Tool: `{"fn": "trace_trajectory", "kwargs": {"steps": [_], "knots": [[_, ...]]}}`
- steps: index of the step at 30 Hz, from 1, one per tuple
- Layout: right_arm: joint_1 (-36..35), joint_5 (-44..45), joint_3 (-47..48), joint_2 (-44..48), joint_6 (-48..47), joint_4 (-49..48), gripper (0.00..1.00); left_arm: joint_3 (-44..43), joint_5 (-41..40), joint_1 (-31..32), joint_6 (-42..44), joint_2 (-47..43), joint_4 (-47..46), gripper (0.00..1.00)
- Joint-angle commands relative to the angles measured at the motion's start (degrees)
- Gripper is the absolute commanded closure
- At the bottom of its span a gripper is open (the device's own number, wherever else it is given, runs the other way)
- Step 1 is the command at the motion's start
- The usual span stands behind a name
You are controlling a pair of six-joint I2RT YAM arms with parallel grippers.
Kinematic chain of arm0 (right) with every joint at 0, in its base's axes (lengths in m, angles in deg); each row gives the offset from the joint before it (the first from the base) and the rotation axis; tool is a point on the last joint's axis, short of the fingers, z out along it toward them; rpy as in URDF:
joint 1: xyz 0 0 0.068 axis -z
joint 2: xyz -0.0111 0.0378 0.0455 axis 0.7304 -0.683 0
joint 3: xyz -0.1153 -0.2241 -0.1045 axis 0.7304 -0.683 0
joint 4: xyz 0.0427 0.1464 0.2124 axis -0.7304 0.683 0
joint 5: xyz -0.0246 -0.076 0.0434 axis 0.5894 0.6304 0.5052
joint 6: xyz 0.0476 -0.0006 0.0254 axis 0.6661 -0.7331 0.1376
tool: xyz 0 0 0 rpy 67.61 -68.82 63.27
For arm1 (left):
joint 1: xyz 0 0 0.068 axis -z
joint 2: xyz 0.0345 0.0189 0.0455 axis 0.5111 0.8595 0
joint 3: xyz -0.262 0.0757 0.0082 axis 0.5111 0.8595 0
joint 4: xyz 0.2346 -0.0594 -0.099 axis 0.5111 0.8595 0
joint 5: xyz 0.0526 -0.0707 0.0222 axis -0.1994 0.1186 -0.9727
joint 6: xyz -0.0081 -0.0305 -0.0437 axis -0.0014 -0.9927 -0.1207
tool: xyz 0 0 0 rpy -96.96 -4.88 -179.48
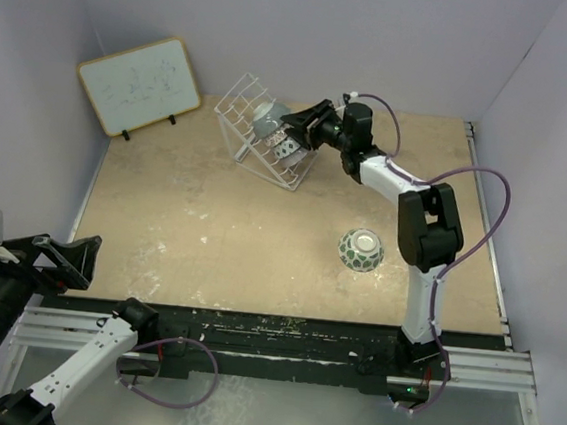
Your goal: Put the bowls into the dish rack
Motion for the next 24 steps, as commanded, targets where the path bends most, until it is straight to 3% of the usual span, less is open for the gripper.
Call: {"fn": "trace_trajectory", "kwargs": {"steps": [1,9,13,18,24], "knots": [[0.4,0.5,-1.1,3.6,-1.9,-0.9,0.51,-0.5,-0.2,0.5,-0.8,-0.2,-0.9,0.01],[0.5,-0.9,-4.7,9.4,-4.8,-1.1,0.51,-0.4,-0.6,0.5,-0.8,0.0,-0.9,0.01],[0.5,0.0,-5.9,14.6,-13.0,8.4,0.50,-0.2,-0.1,0.6,-0.7,0.5,-1.3,0.01],[0.5,7.1,-9.2,22.8,-27.1,25.8,0.44,0.5,1.0,0.6,-0.7,0.9,-2.6,0.01],[0.6,17.3,-17.3,34.8,-33.4,38.8,0.24,2.2,1.6,0.7,-0.7,0.2,-4.1,0.01]]}}
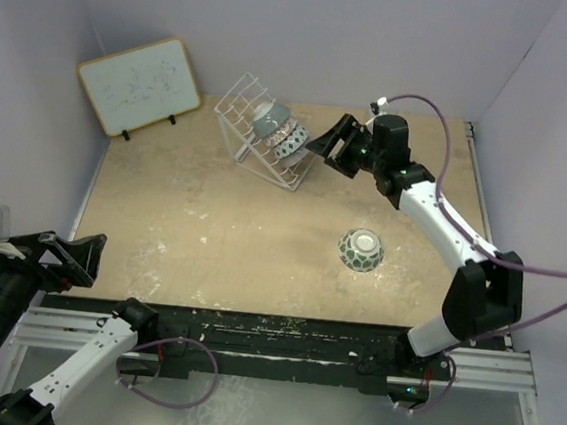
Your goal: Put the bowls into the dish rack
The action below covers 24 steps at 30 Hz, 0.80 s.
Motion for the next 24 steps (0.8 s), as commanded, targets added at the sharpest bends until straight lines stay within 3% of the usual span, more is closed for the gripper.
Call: {"fn": "trace_trajectory", "kwargs": {"steps": [1,2,3,13,19,24], "knots": [[0.3,10.3,-5.7,8.3,-8.5,14.6,0.16,1.4,1.2,0.4,-0.6,0.3,-3.3,0.01],[0.3,11.3,-7.2,10.6,-8.7,16.0,0.03,1.8,1.6,0.4,-0.6,0.3,-3.6,0.01],[0.4,12.4,-8.2,11.8,-9.1,18.0,0.00,2.0,2.0,0.4,-0.5,0.5,-3.8,0.01],[0.8,27.2,-5.5,15.5,-11.5,42.1,0.00,4.5,4.5,0.6,0.3,0.1,-6.6,0.01],[0.8,32.4,-3.4,17.0,-14.2,50.1,0.00,5.7,5.5,0.8,0.1,-0.7,-7.9,0.01],[0.8,31.8,-5.8,16.3,-15.5,50.8,0.00,7.1,6.7,0.8,0.1,-0.7,-9.6,0.01]]}}
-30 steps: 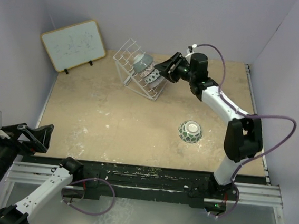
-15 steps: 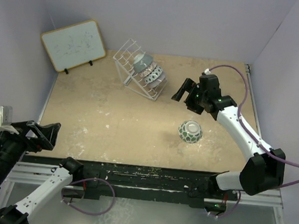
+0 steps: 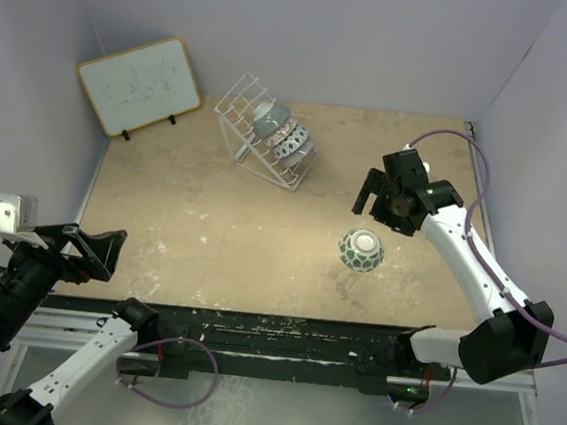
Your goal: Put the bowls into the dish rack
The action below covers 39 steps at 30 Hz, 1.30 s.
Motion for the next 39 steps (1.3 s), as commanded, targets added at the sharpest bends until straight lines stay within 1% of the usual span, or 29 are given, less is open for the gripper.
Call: {"fn": "trace_trajectory", "kwargs": {"steps": [1,7,16,20,22,23,24,32,39], "knots": [[0.3,2.2,-0.7,-0.7,-2.4,3.5,0.00,1.2,1.9,0.4,0.0,-0.2,-4.7,0.01],[0.3,2.5,-1.6,-5.3,-1.9,1.4,0.00,2.1,3.5,0.5,-0.3,0.7,-6.3,0.01],[0.3,1.5,-5.2,-10.4,-1.4,-4.7,0.00,3.8,3.8,0.4,-0.6,0.9,-7.3,0.01],[0.3,1.3,-7.0,-11.7,-0.7,-7.7,0.04,4.0,4.2,0.5,-0.7,1.5,-7.5,0.01],[0.3,1.3,-7.3,-12.1,-0.8,-8.5,0.10,4.0,4.6,0.4,-0.7,1.8,-7.7,0.01],[0.3,1.3,-7.4,-12.3,-0.8,-8.9,0.14,4.2,4.6,0.5,-0.9,1.8,-7.8,0.01],[0.3,1.2,-7.4,-12.5,-0.8,-9.1,0.15,4.3,4.6,0.5,-1.0,1.8,-8.0,0.01],[0.3,2.0,-8.9,-13.3,-0.4,-10.9,0.16,5.3,4.8,0.5,-1.8,1.5,-7.7,0.01],[0.6,2.3,-10.7,-13.3,0.0,-13.0,0.19,5.1,4.6,0.5,-1.9,1.5,-7.0,0.01]]}}
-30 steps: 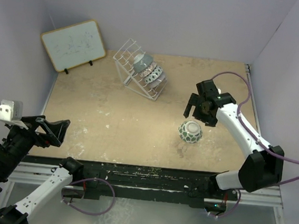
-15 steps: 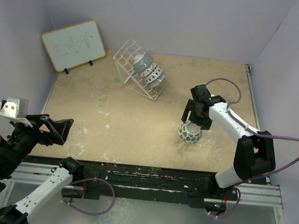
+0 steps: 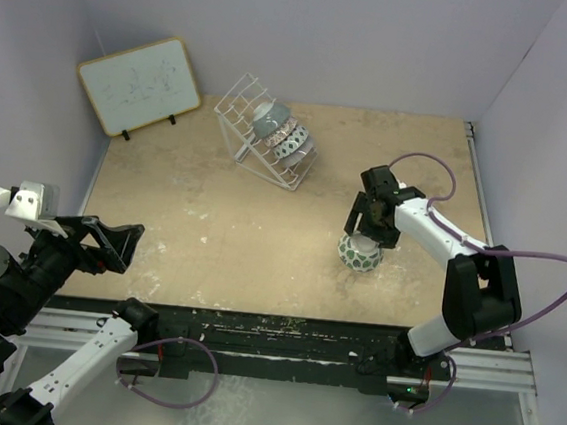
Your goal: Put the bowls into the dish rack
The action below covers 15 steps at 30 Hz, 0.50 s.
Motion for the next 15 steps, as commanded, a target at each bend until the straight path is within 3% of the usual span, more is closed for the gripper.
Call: {"fn": "trace_trajectory", "kwargs": {"steps": [1,4,15], "knots": [[0.4,1.6,-0.5,0.2,0.6,-1.8,0.20,-0.1,0.3,0.5,-0.8,0.9,-1.5,0.01],[0.5,1.3,-0.8,-0.1,0.5,-2.4,0.23,0.0,0.2,0.4,-0.9,0.9,-1.3,0.01],[0.6,-0.1,-1.0,1.0,-0.5,-4.0,0.58,0.4,0.1,0.4,-1.1,1.1,-1.6,0.01]]}}
